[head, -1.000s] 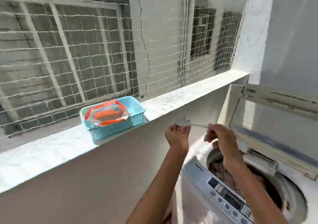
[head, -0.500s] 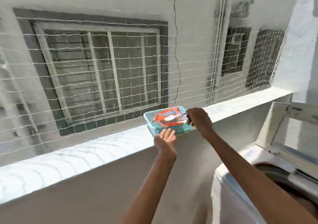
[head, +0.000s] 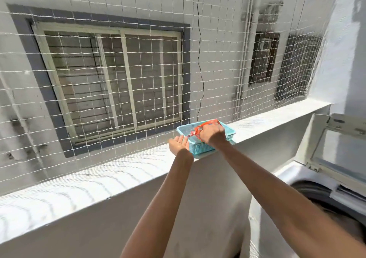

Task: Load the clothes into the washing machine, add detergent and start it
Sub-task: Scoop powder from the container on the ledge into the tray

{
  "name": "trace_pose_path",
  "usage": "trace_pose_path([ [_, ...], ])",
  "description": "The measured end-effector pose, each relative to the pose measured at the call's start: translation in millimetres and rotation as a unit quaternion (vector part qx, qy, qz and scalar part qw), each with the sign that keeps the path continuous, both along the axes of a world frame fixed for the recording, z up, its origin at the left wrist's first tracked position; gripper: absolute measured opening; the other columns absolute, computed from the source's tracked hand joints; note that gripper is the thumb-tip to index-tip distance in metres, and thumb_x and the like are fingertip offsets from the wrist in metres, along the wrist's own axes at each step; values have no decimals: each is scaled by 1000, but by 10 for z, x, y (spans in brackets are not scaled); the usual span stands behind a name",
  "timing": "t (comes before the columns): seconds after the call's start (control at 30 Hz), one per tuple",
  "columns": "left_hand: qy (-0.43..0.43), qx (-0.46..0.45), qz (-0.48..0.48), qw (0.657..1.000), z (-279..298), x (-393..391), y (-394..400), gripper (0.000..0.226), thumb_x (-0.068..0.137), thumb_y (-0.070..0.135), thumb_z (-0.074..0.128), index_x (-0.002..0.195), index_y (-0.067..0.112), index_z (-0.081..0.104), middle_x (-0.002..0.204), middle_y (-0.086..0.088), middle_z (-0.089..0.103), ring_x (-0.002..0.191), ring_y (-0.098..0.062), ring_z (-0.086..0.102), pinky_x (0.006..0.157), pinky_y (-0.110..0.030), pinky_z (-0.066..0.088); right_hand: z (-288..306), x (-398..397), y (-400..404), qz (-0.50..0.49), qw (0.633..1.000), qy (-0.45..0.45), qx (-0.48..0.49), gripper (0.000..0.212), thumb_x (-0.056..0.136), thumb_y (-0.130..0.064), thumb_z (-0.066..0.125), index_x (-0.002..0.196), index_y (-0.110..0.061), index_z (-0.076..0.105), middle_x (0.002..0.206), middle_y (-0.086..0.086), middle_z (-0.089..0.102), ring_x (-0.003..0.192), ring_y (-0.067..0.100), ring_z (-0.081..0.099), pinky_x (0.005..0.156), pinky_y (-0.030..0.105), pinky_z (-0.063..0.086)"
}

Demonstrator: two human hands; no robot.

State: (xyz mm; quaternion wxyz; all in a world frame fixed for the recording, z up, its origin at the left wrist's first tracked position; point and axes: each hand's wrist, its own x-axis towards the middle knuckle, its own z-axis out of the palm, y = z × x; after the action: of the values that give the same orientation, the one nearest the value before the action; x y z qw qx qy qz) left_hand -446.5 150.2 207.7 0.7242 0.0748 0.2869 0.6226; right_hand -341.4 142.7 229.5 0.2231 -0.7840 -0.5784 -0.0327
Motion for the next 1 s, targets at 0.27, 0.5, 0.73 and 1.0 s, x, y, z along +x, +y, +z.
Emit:
trace_pose_path([
  [0.27,-12,4,-15,1000,-64,1,-9,49,103,22,22,140,-8,33,145,-23,41,134,-34,41,112,-38,32,69,216,-156,-6,985,167,-31,33,97,-21,47,120,-1,59,123,17,60,112,28,58,93,31,46],
  [0.5,20,-30,-13,999,-226,50,-171,43,101,12,27,140,-4,36,144,-22,41,132,-36,43,109,-39,35,23,478,-361,-47,945,322,34,27,93,-14,46,101,0,67,103,21,66,94,29,64,60,25,40],
  [0.73,22,-35,-59,997,-475,285,-375,50,103,23,16,139,-6,36,143,-25,40,131,-39,42,109,-42,33,-29,548,-578,-61,869,486,77,28,87,-9,44,60,-15,48,34,-7,36,27,6,27,33,16,17],
  [1.0,-62,-26,-143,988,-363,660,-474,53,103,24,14,145,-7,21,150,-23,30,125,-33,46,110,-37,27,40,762,-809,-37,841,536,71,27,86,-12,42,60,-18,40,31,-8,32,26,5,21,31,10,13],
])
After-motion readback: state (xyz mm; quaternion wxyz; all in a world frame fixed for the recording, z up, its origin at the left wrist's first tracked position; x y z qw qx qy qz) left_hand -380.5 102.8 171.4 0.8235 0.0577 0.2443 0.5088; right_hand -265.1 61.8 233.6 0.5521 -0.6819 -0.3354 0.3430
